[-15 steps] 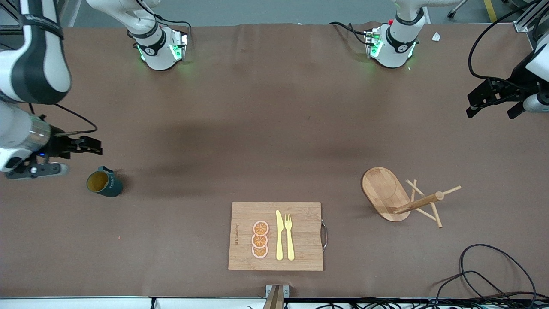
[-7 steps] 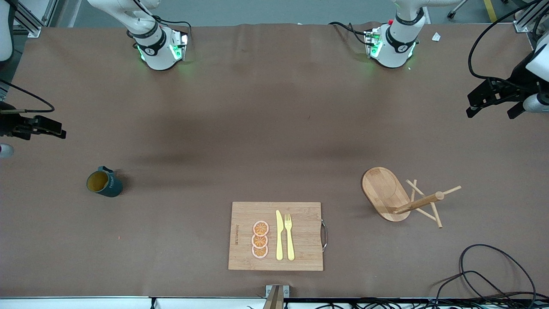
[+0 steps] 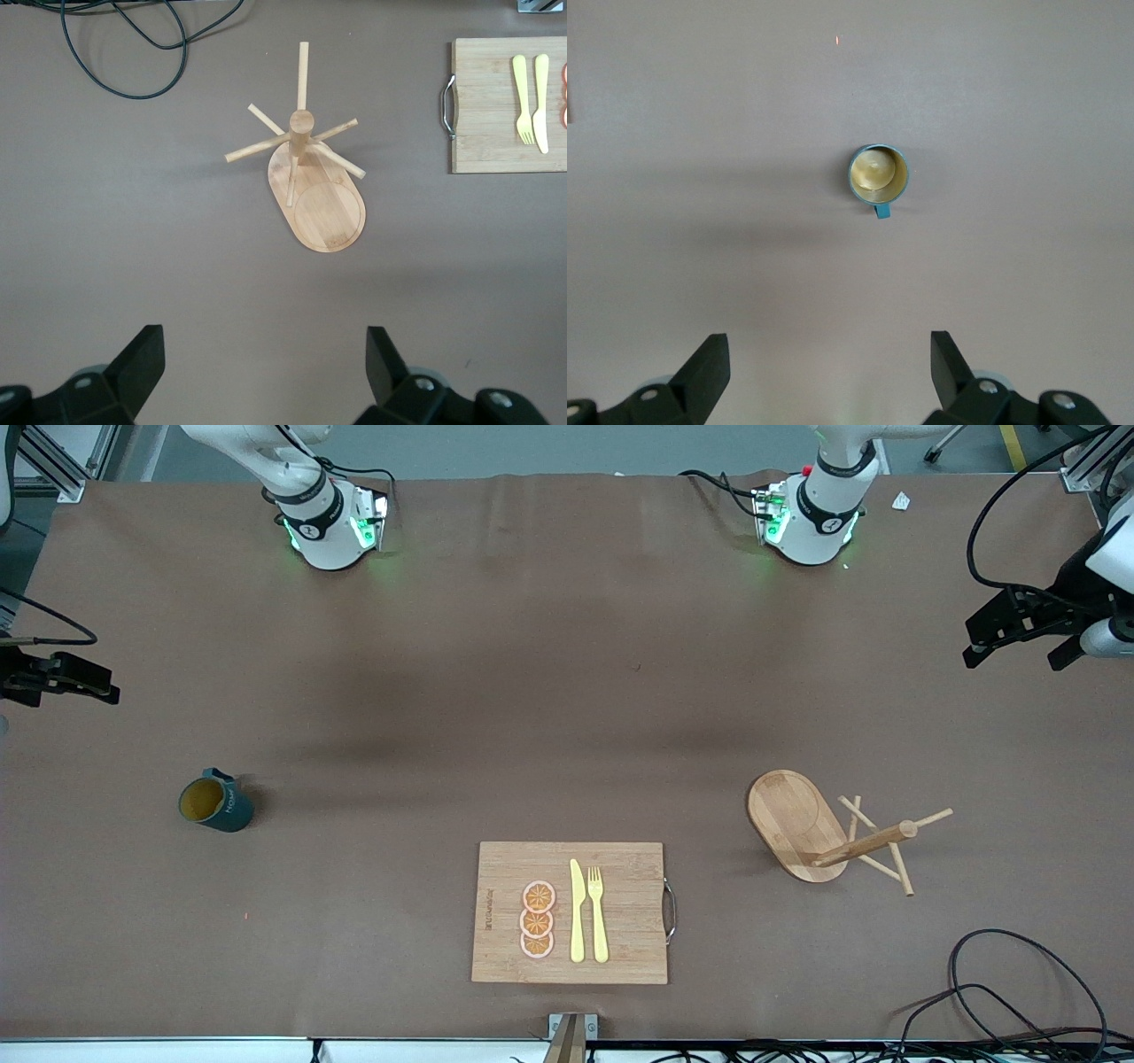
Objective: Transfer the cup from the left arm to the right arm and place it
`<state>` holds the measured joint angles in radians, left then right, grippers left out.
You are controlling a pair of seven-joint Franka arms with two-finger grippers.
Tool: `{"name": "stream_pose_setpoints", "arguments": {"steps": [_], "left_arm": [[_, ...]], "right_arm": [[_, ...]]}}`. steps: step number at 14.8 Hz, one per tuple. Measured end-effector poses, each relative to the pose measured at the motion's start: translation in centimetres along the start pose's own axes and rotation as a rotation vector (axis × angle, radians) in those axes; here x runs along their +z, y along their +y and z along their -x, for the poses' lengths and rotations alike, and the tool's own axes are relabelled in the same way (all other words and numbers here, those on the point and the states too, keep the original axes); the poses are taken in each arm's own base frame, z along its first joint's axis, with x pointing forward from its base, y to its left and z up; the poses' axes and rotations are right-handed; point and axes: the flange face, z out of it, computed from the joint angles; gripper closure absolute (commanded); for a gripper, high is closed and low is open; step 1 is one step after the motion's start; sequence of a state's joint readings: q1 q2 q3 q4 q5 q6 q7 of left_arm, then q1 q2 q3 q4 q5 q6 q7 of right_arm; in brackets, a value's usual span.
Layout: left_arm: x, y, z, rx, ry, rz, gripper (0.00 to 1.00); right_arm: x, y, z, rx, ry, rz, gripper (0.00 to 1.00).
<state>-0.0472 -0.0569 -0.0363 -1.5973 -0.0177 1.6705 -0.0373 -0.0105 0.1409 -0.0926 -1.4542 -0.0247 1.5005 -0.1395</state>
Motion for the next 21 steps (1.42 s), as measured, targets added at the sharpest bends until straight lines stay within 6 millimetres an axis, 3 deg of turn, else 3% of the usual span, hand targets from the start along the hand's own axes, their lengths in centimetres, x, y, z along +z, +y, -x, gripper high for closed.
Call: {"name": "stream_pose_setpoints", "arguments": {"steps": [6,14,21], "left_arm": [[0.1,0.0,0.0,0.000,-0.002,0.000,0.00],[0.3,0.0,-0.1,0.000,-0.006,0.000,0.00],[0.3,0.0,-0.1,0.000,-0.005,0.000,0.00]], "right_arm": [[-0.6,0.1,1.1,0.021,-0.040,-0.014,0.00],[-4.0,-0.1,6.1,0.079,0.025,-0.051,0.00],[-5.8,-0.2,8.3,0.079,0.078,-0.055,0.00]]}}
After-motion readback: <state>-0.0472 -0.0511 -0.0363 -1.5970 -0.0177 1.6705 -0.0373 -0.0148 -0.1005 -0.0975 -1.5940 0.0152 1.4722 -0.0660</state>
